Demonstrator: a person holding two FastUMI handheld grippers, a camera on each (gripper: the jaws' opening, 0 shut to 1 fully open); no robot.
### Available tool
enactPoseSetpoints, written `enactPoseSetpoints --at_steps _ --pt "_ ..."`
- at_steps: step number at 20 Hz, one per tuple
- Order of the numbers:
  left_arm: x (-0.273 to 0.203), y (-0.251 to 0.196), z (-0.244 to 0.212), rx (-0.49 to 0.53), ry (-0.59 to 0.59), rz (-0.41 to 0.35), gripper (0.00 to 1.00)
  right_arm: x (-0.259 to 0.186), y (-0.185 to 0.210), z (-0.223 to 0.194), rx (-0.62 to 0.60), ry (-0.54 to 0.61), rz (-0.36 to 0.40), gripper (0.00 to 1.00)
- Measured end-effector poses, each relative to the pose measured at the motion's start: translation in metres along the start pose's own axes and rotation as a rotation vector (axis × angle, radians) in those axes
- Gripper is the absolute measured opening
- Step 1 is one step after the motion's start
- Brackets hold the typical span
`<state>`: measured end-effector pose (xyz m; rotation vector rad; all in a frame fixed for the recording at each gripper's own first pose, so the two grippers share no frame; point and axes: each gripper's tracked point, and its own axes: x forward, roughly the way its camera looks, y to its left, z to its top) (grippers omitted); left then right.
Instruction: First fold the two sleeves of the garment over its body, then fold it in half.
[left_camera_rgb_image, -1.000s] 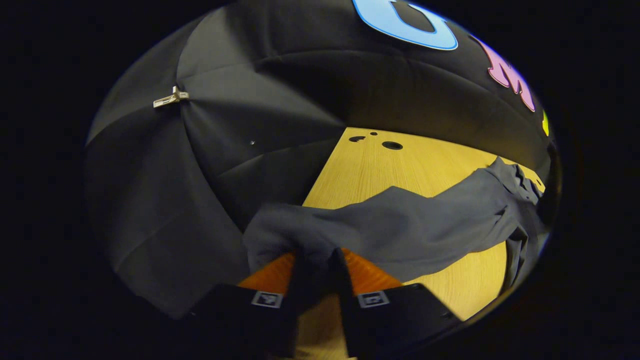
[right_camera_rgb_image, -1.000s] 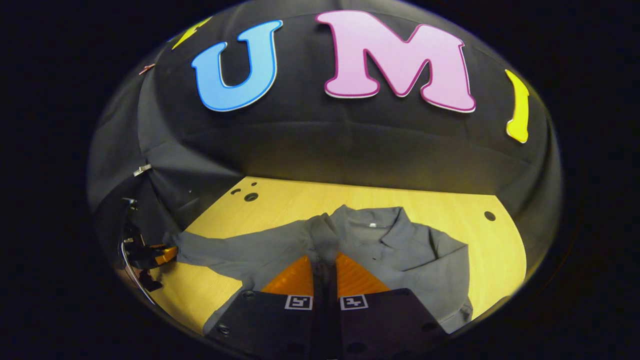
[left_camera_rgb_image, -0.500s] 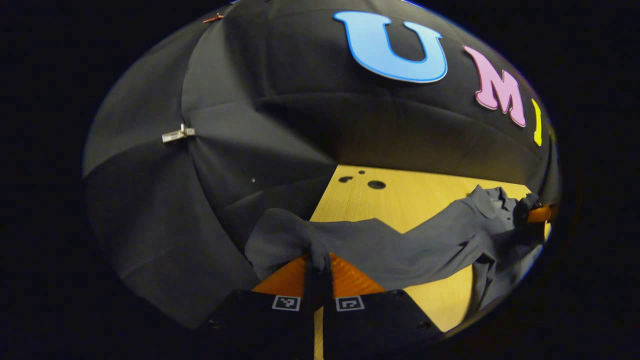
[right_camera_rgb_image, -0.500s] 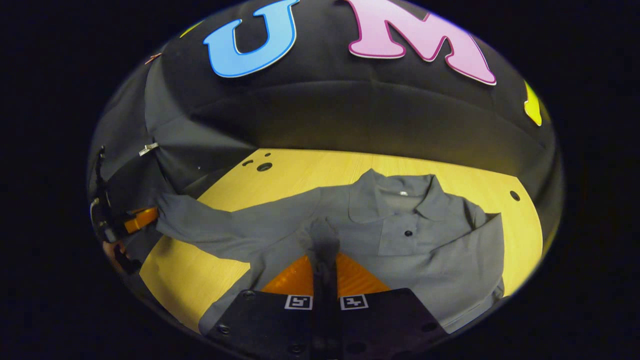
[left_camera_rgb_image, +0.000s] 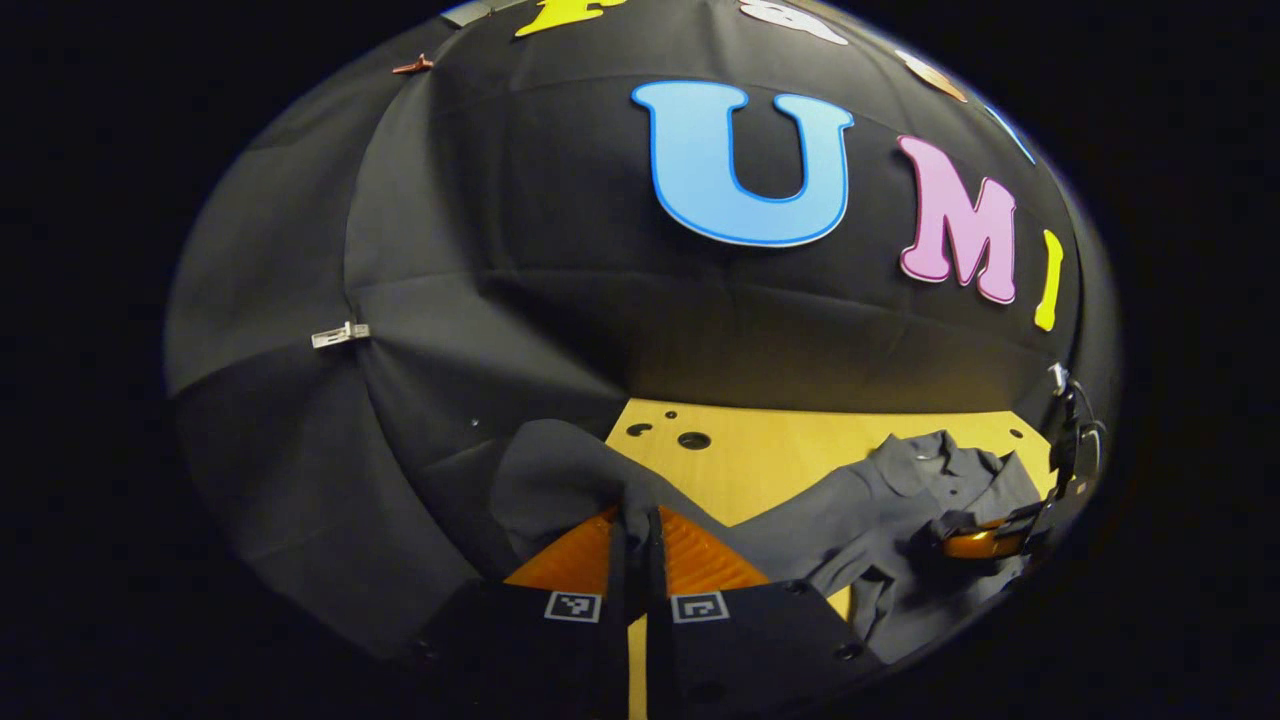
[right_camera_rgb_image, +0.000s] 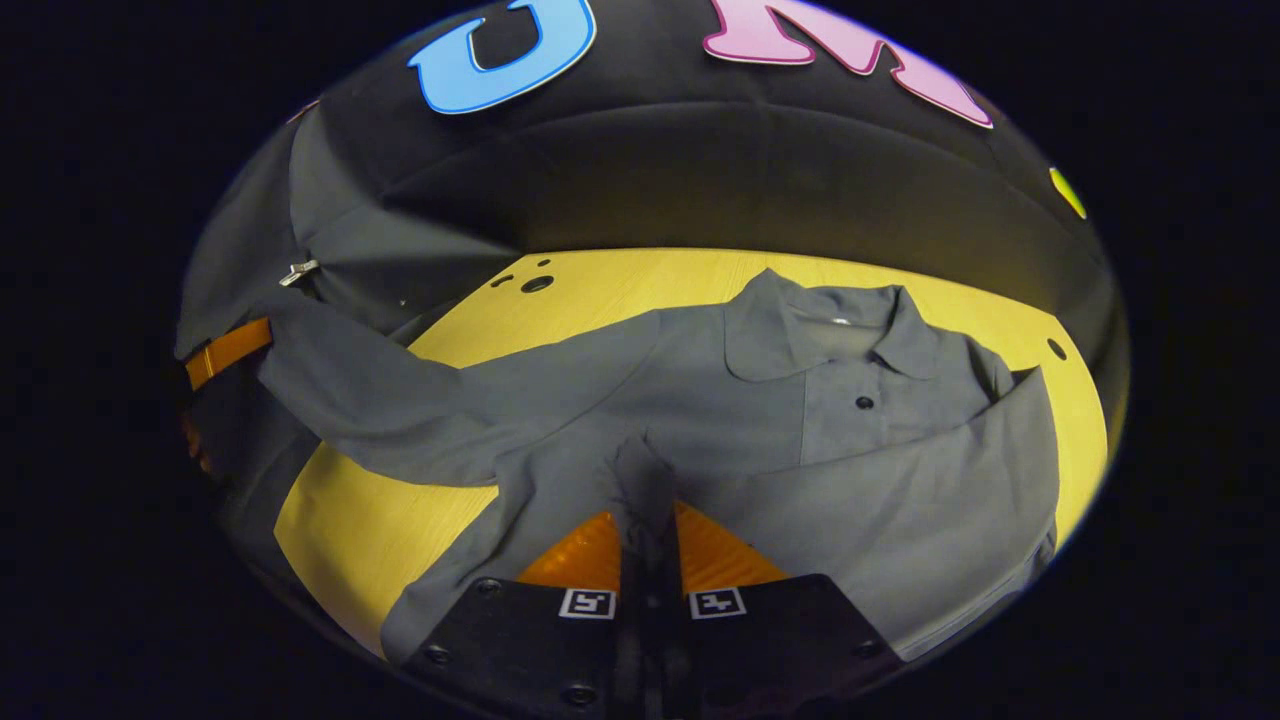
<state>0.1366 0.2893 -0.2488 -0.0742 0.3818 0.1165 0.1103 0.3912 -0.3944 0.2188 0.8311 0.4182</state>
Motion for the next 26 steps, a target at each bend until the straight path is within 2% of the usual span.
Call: enactPoseSetpoints --at_steps 1,5,6,7,8,10,11,12,14,15,16,17,20,21,22,26 --pt "-0.005 -0.007 0.004 -0.003 -0.009 -0.012 0.11 0.000 0.001 -0.001 0.013 0.003 0.007 0.12" --pt "-0.019 -0.024 0.017 0.007 -0.035 -0.042 0.11 -0.001 0.010 -0.004 0.068 0.017 0.046 0.17" --pt "-0.022 -0.028 0.019 0.006 -0.038 -0.045 0.11 -0.003 0.012 -0.006 0.078 0.020 0.053 0.08" --pt "-0.025 -0.032 0.021 0.003 -0.041 -0.048 0.11 -0.002 0.016 -0.006 0.083 0.023 0.062 0.12" --pt "-0.027 -0.037 0.022 0.001 -0.043 -0.052 0.11 -0.005 0.018 -0.007 0.080 0.027 0.064 0.30" --pt "-0.033 -0.043 0.024 -0.001 -0.049 -0.056 0.11 -0.008 0.022 -0.010 0.075 0.030 0.069 0.31" --pt "-0.036 -0.046 0.026 -0.003 -0.053 -0.056 0.11 -0.011 0.030 -0.012 0.078 0.035 0.087 0.22" --pt "-0.039 -0.049 0.027 -0.005 -0.057 -0.056 0.11 -0.014 0.039 -0.014 0.089 0.041 0.112 0.46" --pt "-0.046 -0.058 0.030 -0.006 -0.061 -0.056 0.14 -0.021 0.055 -0.016 0.111 0.048 0.153 0.65" --pt "-0.049 -0.065 0.034 -0.005 -0.066 -0.061 0.11 -0.027 0.059 -0.014 0.118 0.042 0.166 0.53" --pt "-0.051 -0.073 0.036 0.000 -0.073 -0.069 0.11 -0.034 0.062 -0.011 0.123 0.033 0.179 0.66" --pt "-0.054 -0.083 0.039 0.008 -0.082 -0.081 0.11 -0.042 0.059 -0.007 0.126 0.022 0.178 0.66" --pt "-0.061 -0.123 0.048 0.032 -0.104 -0.139 0.11 -0.071 0.029 0.007 0.151 -0.021 0.140 0.66" --pt "-0.065 -0.141 0.050 0.037 -0.110 -0.164 0.11 -0.081 0.016 0.013 0.163 -0.038 0.123 0.53" --pt "-0.068 -0.159 0.052 0.041 -0.115 -0.188 0.11 -0.093 -0.001 0.019 0.168 -0.059 0.102 0.66" --pt "-0.075 -0.239 0.054 0.045 -0.118 -0.296 0.11 -0.134 -0.080 0.026 0.162 -0.130 -0.015 0.69"
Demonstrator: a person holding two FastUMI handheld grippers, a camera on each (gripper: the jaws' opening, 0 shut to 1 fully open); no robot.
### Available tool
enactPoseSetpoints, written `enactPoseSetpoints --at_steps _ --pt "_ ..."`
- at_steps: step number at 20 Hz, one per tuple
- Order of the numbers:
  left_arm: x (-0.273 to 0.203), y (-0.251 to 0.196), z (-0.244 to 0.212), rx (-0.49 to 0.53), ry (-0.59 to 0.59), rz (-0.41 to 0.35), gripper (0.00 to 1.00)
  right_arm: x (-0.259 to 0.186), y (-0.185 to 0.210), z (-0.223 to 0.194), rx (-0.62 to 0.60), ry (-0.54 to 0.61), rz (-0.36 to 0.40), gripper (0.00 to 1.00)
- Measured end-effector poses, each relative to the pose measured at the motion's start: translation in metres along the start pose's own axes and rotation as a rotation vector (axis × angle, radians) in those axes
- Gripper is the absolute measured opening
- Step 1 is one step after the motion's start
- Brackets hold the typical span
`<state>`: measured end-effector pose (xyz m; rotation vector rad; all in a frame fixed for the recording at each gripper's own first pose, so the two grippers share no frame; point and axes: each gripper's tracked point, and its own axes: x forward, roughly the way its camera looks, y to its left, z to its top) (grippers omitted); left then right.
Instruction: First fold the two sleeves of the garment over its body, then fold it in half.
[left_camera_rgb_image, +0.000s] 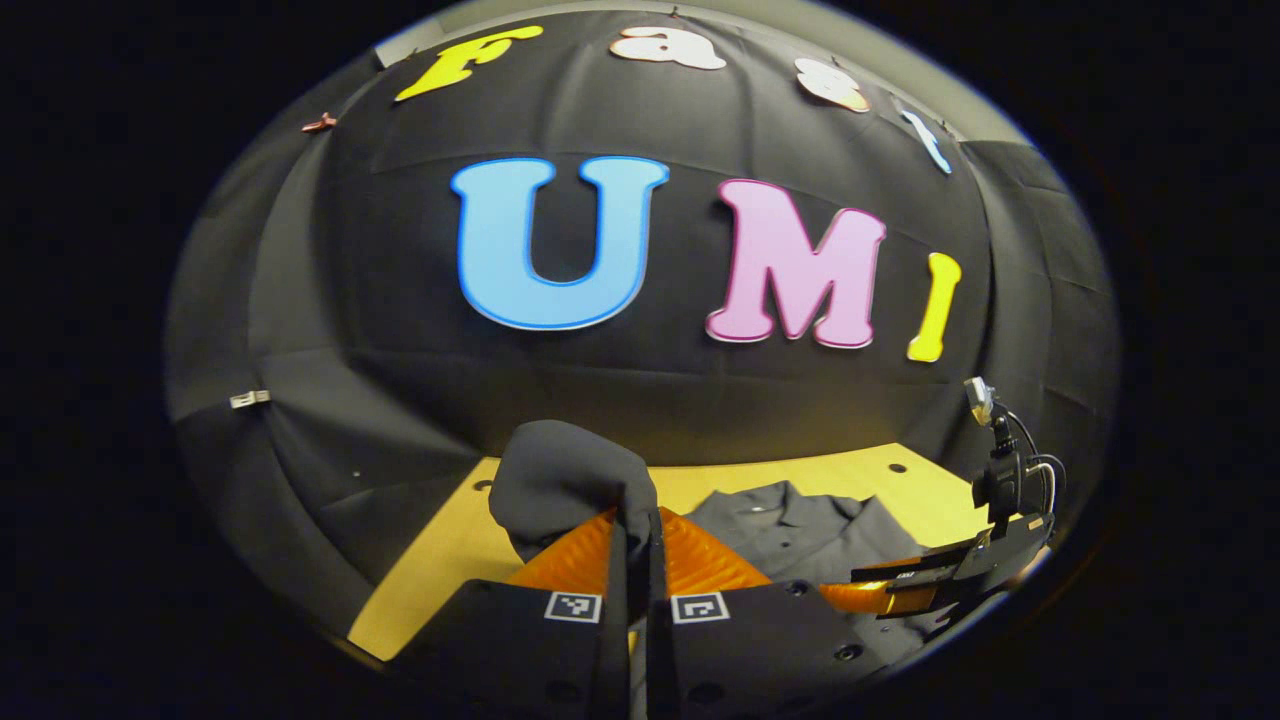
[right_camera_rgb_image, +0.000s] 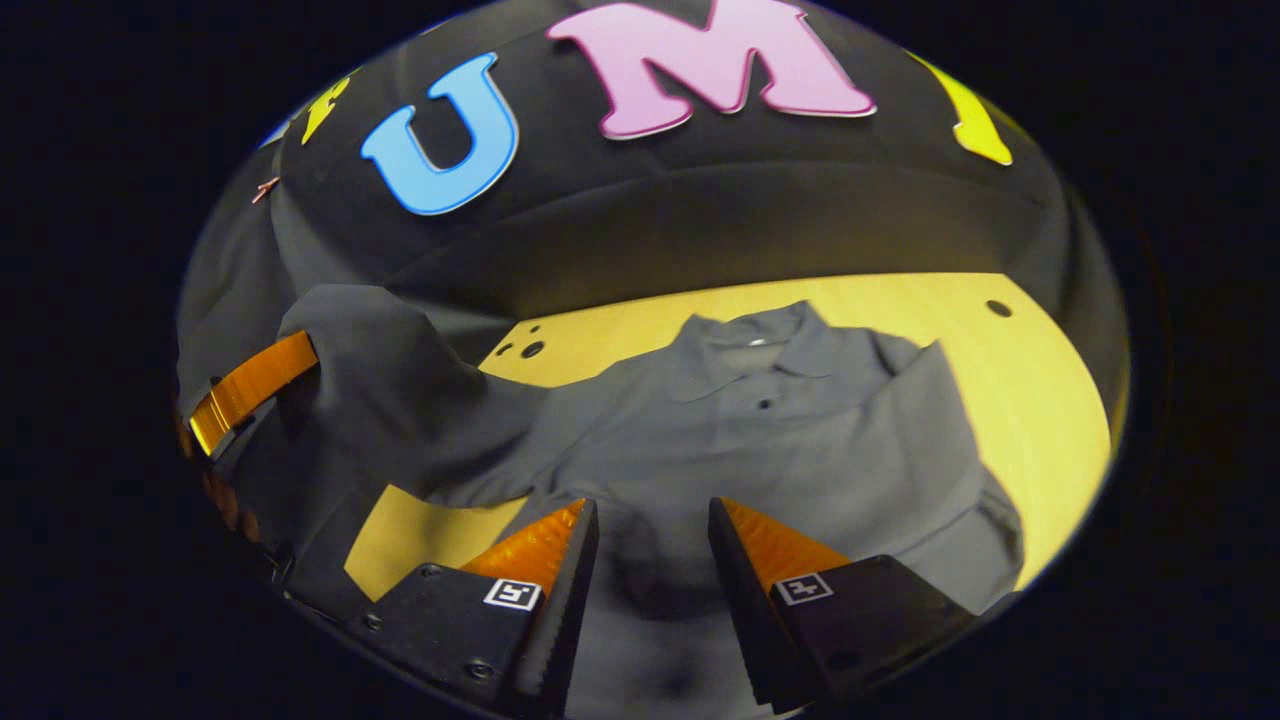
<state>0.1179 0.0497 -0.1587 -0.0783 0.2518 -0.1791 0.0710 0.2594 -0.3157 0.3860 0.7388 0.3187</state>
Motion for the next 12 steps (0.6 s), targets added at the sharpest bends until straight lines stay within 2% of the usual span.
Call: enactPoseSetpoints --at_steps 4,5,7,12 --pt "0.014 -0.068 -0.008 -0.005 0.025 -0.081 0.11 -0.040 -0.078 0.007 0.060 -0.038 -0.099 0.70" --pt "0.017 -0.084 -0.012 -0.009 0.036 -0.098 0.14 -0.047 -0.096 0.008 0.074 -0.049 -0.126 0.70" --pt "0.021 -0.113 -0.022 -0.031 0.067 -0.131 0.11 -0.062 -0.128 0.007 0.097 -0.062 -0.171 0.70" --pt "0.033 -0.180 -0.044 -0.018 0.113 -0.195 0.11 -0.088 -0.192 -0.001 0.132 -0.063 -0.237 0.70"
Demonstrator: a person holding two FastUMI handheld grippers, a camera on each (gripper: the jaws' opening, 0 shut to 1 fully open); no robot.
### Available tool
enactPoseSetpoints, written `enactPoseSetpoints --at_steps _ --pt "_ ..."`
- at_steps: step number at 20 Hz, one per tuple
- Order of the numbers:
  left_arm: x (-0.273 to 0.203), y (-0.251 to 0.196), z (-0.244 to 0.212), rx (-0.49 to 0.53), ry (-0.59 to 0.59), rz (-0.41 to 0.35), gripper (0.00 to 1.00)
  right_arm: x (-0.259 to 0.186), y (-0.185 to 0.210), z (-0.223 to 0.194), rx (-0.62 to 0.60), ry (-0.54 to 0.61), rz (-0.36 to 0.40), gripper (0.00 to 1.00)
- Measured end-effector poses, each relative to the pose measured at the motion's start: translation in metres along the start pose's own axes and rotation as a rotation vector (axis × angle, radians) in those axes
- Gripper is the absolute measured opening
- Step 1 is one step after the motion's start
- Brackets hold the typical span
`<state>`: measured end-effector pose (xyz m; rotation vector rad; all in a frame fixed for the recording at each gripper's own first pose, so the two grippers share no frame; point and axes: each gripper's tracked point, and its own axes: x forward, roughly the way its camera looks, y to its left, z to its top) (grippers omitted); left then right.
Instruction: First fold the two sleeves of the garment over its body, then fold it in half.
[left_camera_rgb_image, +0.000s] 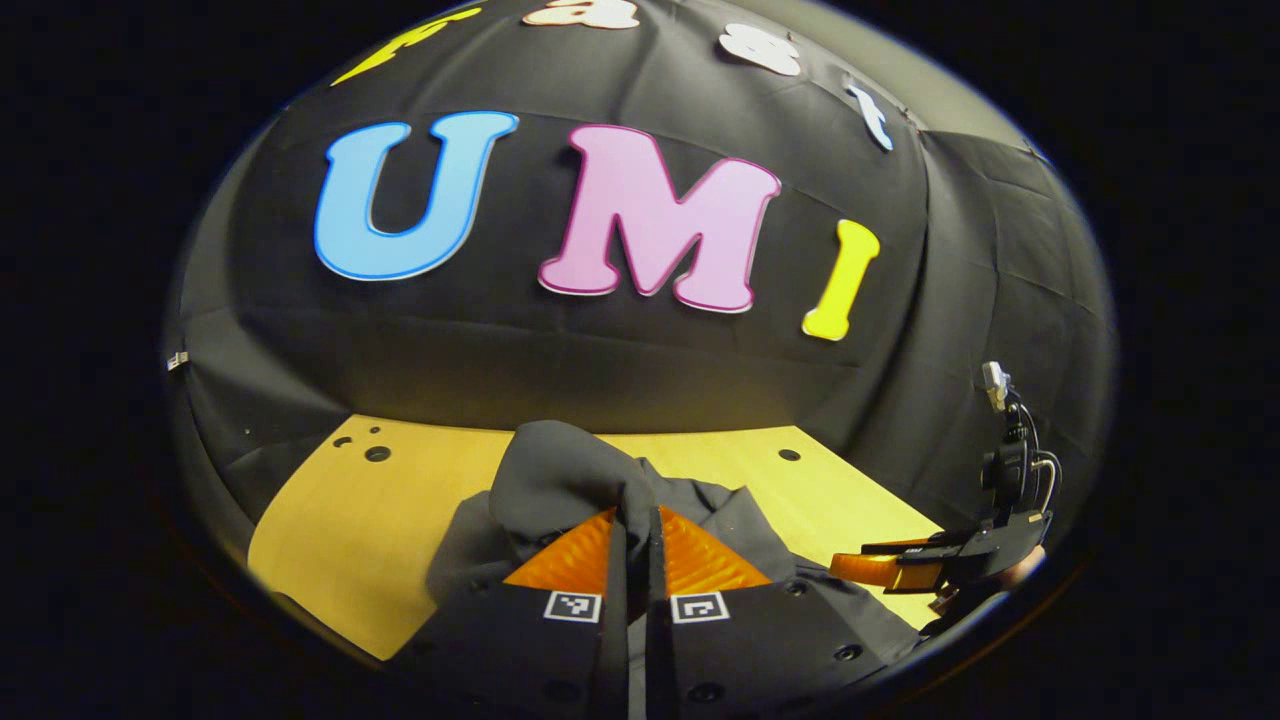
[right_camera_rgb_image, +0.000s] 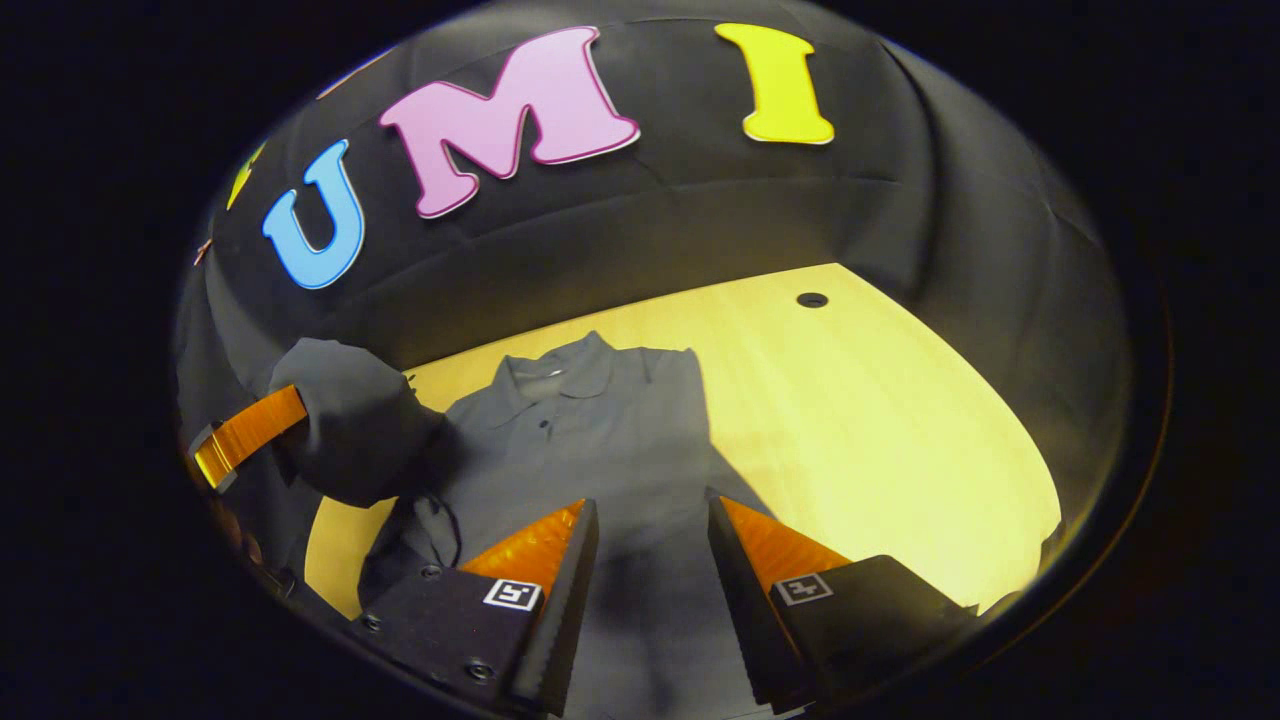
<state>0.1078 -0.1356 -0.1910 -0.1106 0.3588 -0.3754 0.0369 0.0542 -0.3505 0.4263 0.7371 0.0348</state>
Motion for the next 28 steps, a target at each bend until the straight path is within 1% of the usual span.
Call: enactPoseSetpoints --at_steps 3,6,9,12,16,18,20,21,22,24,25,27,28 --pt "0.017 -0.032 -0.017 0.020 0.028 -0.029 0.11 -0.002 -0.032 0.000 0.011 0.009 -0.023 0.70" --pt "0.033 -0.053 -0.043 0.051 0.067 -0.029 0.11 -0.003 -0.055 -0.003 0.026 0.031 -0.028 0.70" --pt "0.046 -0.063 -0.072 0.067 0.106 -0.006 0.11 -0.003 -0.075 -0.003 0.028 0.041 -0.021 0.70" --pt "0.058 -0.071 -0.105 0.092 0.149 0.008 0.12 -0.004 -0.095 -0.003 0.021 0.044 -0.030 0.70" --pt "0.067 -0.086 -0.142 0.125 0.202 0.003 0.13 -0.008 -0.123 -0.010 -0.005 0.069 -0.053 0.70" --pt "0.072 -0.093 -0.159 0.131 0.233 -0.007 0.15 -0.009 -0.130 -0.012 -0.012 0.077 -0.058 0.70" --pt "0.075 -0.105 -0.170 0.126 0.255 -0.030 0.20 -0.010 -0.135 -0.015 -0.021 0.084 -0.057 0.70" --pt "0.074 -0.113 -0.173 0.122 0.262 -0.050 0.27 -0.011 -0.136 -0.016 -0.024 0.087 -0.055 0.70" --pt "0.073 -0.120 -0.176 0.118 0.269 -0.069 0.25 -0.011 -0.136 -0.017 -0.028 0.089 -0.053 0.70" --pt "0.069 -0.138 -0.182 0.104 0.287 -0.121 0.26 -0.013 -0.135 -0.018 -0.032 0.090 -0.044 0.70" --pt "0.066 -0.146 -0.184 0.103 0.294 -0.146 0.42 -0.012 -0.136 -0.019 -0.036 0.091 -0.044 0.69" --pt "0.057 -0.164 -0.185 0.105 0.302 -0.195 0.48 -0.015 -0.136 -0.024 -0.052 0.099 -0.046 0.70" --pt "0.050 -0.174 -0.185 0.098 0.306 -0.225 0.47 -0.016 -0.135 -0.026 -0.058 0.104 -0.043 0.70"
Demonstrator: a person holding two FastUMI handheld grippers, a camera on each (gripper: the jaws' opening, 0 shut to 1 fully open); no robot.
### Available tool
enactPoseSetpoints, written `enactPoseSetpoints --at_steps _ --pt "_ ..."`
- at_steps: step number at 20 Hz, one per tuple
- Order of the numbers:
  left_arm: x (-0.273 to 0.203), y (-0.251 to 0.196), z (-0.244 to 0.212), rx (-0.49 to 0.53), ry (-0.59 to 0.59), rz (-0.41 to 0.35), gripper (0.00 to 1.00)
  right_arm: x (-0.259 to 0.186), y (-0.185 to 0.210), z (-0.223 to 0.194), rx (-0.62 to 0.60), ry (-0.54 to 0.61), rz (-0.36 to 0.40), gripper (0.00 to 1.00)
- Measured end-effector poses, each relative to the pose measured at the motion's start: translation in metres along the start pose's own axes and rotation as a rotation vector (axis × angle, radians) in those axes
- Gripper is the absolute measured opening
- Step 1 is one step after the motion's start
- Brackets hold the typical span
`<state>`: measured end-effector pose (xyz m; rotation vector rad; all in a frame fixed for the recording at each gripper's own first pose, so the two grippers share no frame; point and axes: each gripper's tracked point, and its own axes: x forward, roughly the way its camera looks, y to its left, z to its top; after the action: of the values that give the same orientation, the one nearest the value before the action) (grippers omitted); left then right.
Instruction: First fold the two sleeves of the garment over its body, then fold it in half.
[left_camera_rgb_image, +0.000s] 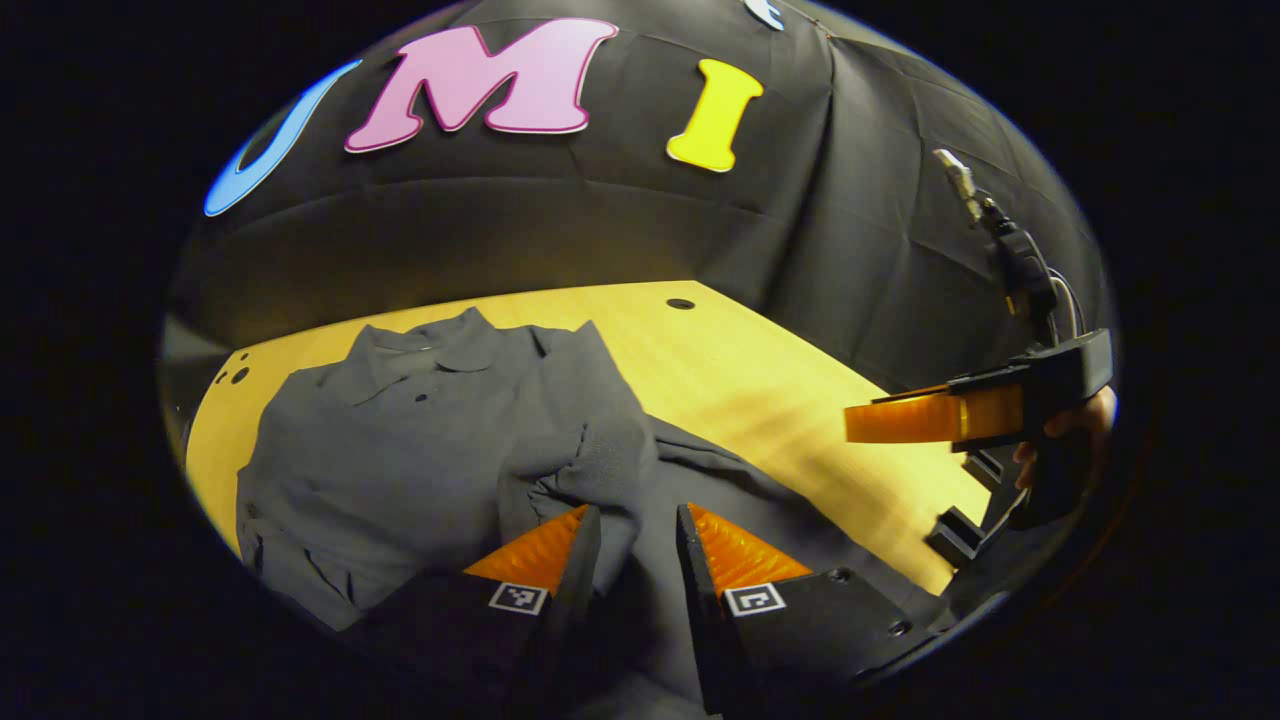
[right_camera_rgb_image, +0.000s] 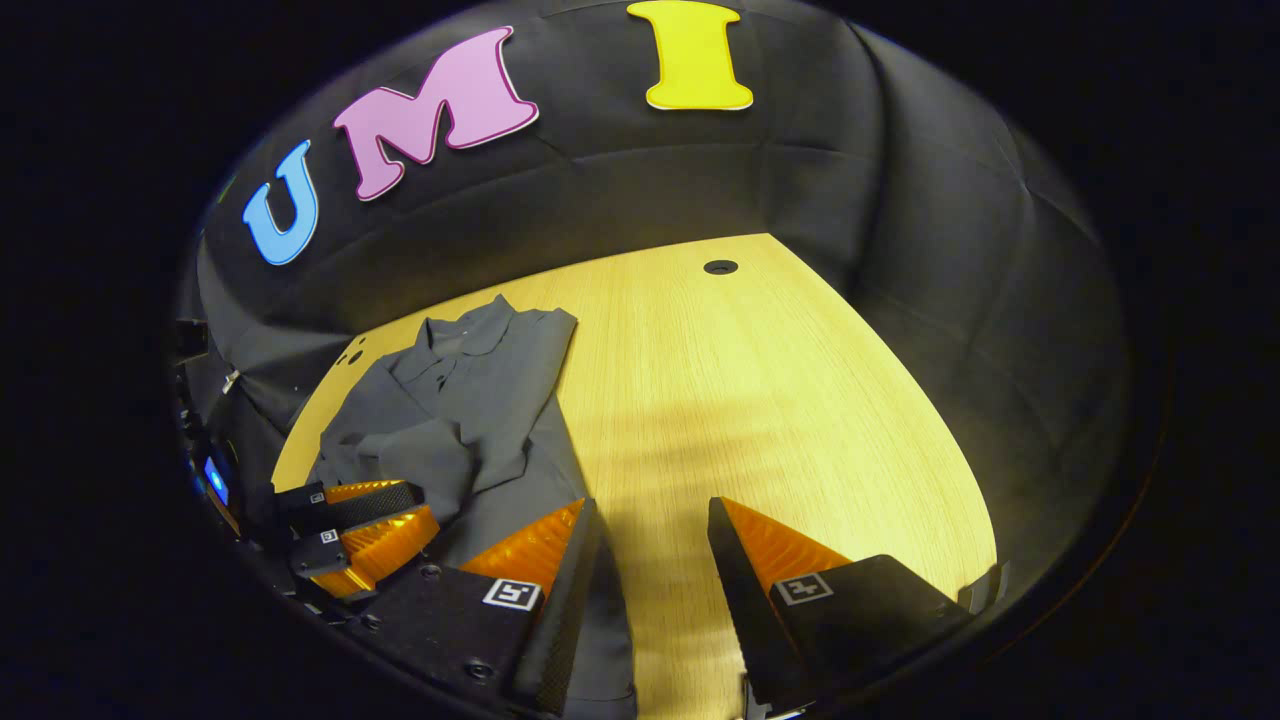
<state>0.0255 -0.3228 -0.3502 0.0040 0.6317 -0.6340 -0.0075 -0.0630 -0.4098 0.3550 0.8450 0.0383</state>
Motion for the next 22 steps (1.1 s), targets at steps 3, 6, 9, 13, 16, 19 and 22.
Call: enactPoseSetpoints --at_steps 3,6,9,13,16,19,22 --pt "-0.018 -0.030 0.003 -0.040 -0.006 -0.101 0.60 -0.007 0.007 -0.002 -0.005 0.000 0.019 0.70" --pt "-0.045 -0.045 0.012 -0.082 -0.036 -0.153 0.83 -0.017 0.015 -0.010 -0.008 0.008 0.043 0.70" --pt "-0.074 -0.027 0.016 -0.083 -0.061 -0.108 0.96 -0.032 0.023 -0.020 -0.008 0.016 0.074 0.70" --pt "-0.123 0.023 0.005 -0.047 -0.059 0.015 0.96 -0.055 0.030 -0.042 -0.020 0.058 0.095 0.70" --pt "-0.157 0.062 -0.019 -0.060 -0.019 0.095 0.96 -0.068 0.031 -0.062 -0.039 0.102 0.096 0.71" --pt "-0.189 0.113 -0.054 -0.058 0.040 0.221 0.96 -0.076 0.029 -0.087 -0.048 0.149 0.084 0.72" --pt "-0.211 0.148 -0.085 -0.105 0.079 0.299 0.96 -0.082 0.028 -0.109 -0.055 0.182 0.072 0.72"
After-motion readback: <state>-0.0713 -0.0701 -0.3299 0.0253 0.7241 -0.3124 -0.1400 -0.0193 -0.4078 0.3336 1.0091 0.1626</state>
